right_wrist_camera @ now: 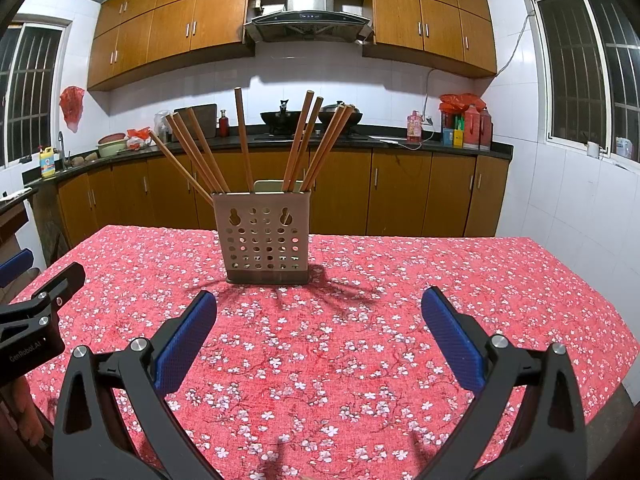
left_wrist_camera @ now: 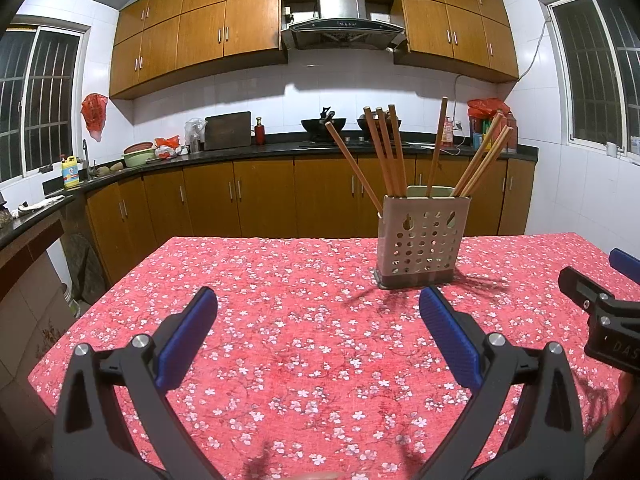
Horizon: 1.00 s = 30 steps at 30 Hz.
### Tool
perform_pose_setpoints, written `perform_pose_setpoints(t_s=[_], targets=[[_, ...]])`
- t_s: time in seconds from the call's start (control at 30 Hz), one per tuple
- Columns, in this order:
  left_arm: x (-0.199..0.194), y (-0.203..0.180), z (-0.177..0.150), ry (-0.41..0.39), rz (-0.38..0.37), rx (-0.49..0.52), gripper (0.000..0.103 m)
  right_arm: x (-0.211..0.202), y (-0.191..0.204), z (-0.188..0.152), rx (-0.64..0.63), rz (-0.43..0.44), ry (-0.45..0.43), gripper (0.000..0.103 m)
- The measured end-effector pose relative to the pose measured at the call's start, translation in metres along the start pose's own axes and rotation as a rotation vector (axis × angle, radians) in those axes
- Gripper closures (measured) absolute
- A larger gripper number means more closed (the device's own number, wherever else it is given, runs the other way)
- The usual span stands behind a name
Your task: Organize utensils
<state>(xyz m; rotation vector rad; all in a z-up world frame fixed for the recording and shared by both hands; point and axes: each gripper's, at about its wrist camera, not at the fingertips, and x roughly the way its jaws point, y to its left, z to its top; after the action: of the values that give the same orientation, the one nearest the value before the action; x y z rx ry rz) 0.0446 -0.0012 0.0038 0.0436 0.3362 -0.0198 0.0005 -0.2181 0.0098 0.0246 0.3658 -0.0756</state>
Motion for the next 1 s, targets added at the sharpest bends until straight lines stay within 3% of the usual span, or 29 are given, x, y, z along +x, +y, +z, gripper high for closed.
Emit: perform_pose_setpoints(t_s=[1.0], targets=[[0.0068, 0.0001, -0.0033, 0.009, -0.009, 0.006, 0.004, 0.0022, 0.0007, -0.0022, 0.005, 0.002, 0.009, 0.002]])
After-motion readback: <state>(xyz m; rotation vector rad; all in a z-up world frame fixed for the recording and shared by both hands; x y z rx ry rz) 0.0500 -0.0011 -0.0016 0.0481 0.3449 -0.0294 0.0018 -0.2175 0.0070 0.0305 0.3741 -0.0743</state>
